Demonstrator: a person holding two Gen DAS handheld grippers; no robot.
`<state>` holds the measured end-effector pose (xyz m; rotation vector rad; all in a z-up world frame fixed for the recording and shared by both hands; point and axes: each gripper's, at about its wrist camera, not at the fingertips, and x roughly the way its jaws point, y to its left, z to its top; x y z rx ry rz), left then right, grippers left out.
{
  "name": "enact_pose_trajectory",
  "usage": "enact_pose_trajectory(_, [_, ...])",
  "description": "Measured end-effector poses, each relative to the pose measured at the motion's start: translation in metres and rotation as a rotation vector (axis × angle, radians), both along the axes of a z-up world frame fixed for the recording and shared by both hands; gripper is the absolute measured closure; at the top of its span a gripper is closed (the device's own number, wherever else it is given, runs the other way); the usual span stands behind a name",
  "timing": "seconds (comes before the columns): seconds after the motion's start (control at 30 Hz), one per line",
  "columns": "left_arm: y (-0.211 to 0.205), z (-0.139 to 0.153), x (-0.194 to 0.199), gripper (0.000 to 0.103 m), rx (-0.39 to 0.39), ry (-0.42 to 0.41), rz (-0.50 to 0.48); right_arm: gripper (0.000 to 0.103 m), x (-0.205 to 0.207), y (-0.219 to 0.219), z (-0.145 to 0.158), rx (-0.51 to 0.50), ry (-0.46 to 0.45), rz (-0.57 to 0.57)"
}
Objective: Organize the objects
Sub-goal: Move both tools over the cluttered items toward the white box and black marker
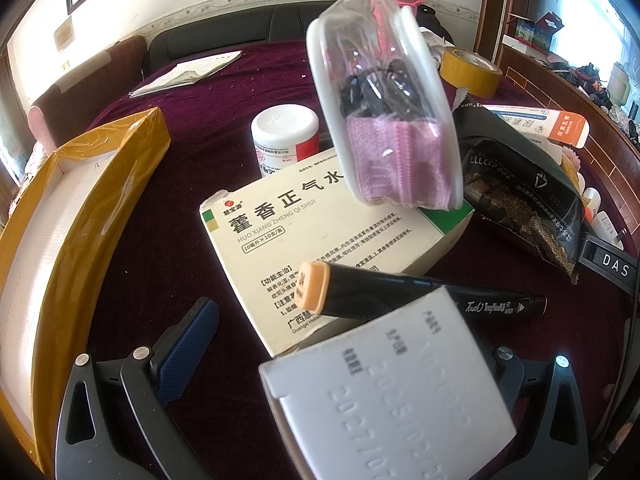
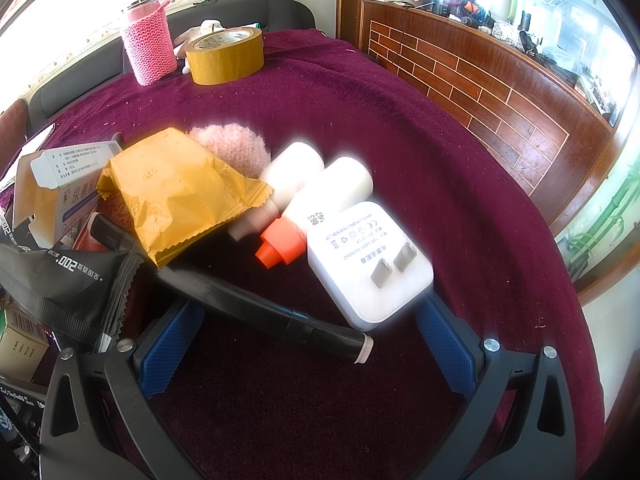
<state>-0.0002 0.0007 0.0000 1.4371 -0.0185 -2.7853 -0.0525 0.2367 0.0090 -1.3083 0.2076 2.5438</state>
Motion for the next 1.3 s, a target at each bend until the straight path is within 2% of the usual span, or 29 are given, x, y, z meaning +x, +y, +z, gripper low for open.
enact_pose_trajectory(0.4, [0.004, 0.001, 0.002, 0.001, -0.003, -0.005, 0.010, 0.000, 0.000, 0.000, 0.000, -0.002, -0.005, 0.004])
enact_pose_trajectory(0.53, [0.003, 0.002, 0.010, 0.001, -0.002, -0.066, -0.058, 0.000, -0.008, 0.004, 0.003, -0.040, -0.119, 0.095])
enact_pose_trajectory(0.6, [0.001, 0.002, 0.020, 0.001, 0.000, -0.066, -0.081, 0.000, 0.013, 0.012, 0.007, -0.066, -0.101, 0.090])
enact_pose_trajectory(0.7, [0.001, 0.001, 0.034, 0.001, -0.006, -0.020, -0.082, 0.000, 0.026, 0.006, 0.008, -0.022, -0.115, 0.094])
enact_pose_trajectory(0.9, [0.001, 0.000, 0.035, 0.001, -0.004, -0.029, -0.083, 0.000, 0.037, 0.002, 0.007, 0.000, -0.090, 0.108])
enact_pose_trajectory(0.97, [0.000, 0.002, 0.038, 0.002, 0.011, -0.044, -0.112, 0.000, 0.032, 0.004, 0.008, 0.009, -0.105, 0.089])
enact_pose_trajectory(1.0, [-0.005, 0.005, 0.043, 0.003, 0.035, -0.049, -0.129, 0.003, 0.036, 0.005, 0.012, 0.038, -0.105, 0.068])
enact_pose_trajectory(1.07, [-0.018, 0.021, 0.059, 0.004, 0.120, 0.004, -0.150, 0.004, 0.059, 0.000, 0.036, 0.107, -0.019, 0.063])
enact_pose_trajectory(1.1, [-0.027, 0.033, 0.069, 0.004, 0.131, 0.047, -0.148, 0.004, 0.074, -0.003, 0.052, 0.136, 0.039, 0.069])
enact_pose_trajectory(1.13, [-0.034, 0.044, 0.077, 0.004, 0.126, 0.085, -0.142, 0.004, 0.090, -0.007, 0.070, 0.161, 0.106, 0.076])
enact_pose_trajectory(1.23, [-0.067, 0.089, 0.103, 0.003, 0.146, 0.267, -0.095, 0.001, 0.145, -0.027, 0.133, 0.237, 0.384, 0.102])
enact_pose_trajectory(1.3, [-0.089, 0.116, 0.117, 0.002, 0.108, 0.385, -0.020, 0.000, 0.161, -0.043, 0.151, 0.237, 0.497, 0.144])
